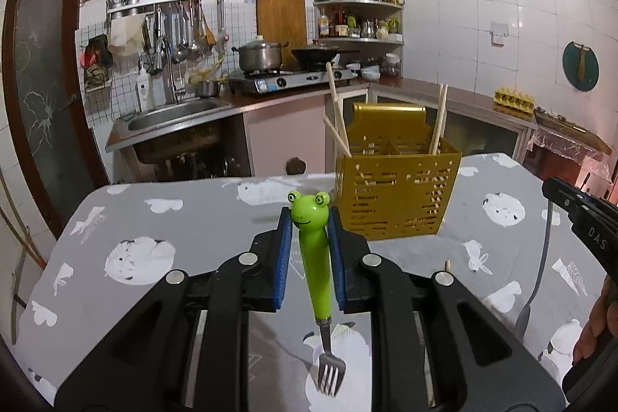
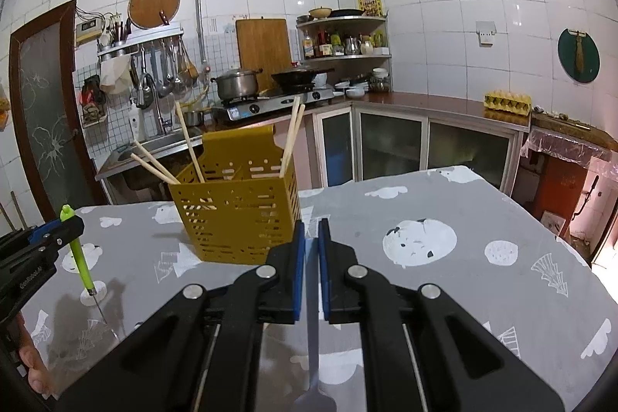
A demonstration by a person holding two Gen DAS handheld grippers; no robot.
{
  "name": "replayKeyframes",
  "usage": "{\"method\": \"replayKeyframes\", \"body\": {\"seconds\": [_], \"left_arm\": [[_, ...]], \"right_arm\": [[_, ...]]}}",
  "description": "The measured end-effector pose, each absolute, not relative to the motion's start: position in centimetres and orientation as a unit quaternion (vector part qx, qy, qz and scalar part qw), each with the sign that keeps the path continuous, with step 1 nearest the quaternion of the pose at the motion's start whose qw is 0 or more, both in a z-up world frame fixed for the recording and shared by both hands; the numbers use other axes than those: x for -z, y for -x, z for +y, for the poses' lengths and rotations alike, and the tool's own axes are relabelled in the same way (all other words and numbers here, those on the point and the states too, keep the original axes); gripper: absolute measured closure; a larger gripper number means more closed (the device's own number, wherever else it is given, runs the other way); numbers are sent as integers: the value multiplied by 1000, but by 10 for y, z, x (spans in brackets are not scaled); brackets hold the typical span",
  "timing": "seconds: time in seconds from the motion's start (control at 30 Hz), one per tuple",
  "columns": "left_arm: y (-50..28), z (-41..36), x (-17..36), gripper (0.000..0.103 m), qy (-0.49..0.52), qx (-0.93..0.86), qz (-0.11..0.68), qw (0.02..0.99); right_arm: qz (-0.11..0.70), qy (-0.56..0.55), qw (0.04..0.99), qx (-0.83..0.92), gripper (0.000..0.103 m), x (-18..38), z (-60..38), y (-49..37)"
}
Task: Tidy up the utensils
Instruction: 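Lift the fork and spoon with both tools and carry them above the yellow holder, then lower the fork and spoon into the yellow holder and open both tools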
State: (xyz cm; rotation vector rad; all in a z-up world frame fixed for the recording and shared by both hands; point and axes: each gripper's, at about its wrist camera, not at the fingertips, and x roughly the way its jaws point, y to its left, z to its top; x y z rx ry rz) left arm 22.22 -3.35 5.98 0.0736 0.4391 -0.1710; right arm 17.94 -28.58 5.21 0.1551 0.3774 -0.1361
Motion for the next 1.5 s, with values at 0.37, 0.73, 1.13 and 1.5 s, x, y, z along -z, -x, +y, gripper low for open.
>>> {"method": "replayKeyframes", "body": {"seconds": [0.37, 0.73, 1.13, 1.5], "left_arm": [[-236, -32, -80, 86, -18, 85, 189, 978], [-254, -43, -131, 86, -1, 117, 155, 981], [-299, -76, -199, 86, 25, 145, 112, 983], [-366, -95, -166, 86, 25, 136, 131, 982]], "right_arm": [[165, -80, 981, 70, 96, -65, -292, -189], [128, -81, 986, 68, 96, -109, -295, -210], [67, -76, 993, 55, 96, -197, -294, -261], [102, -81, 991, 36, 96, -174, -281, -318]]}}
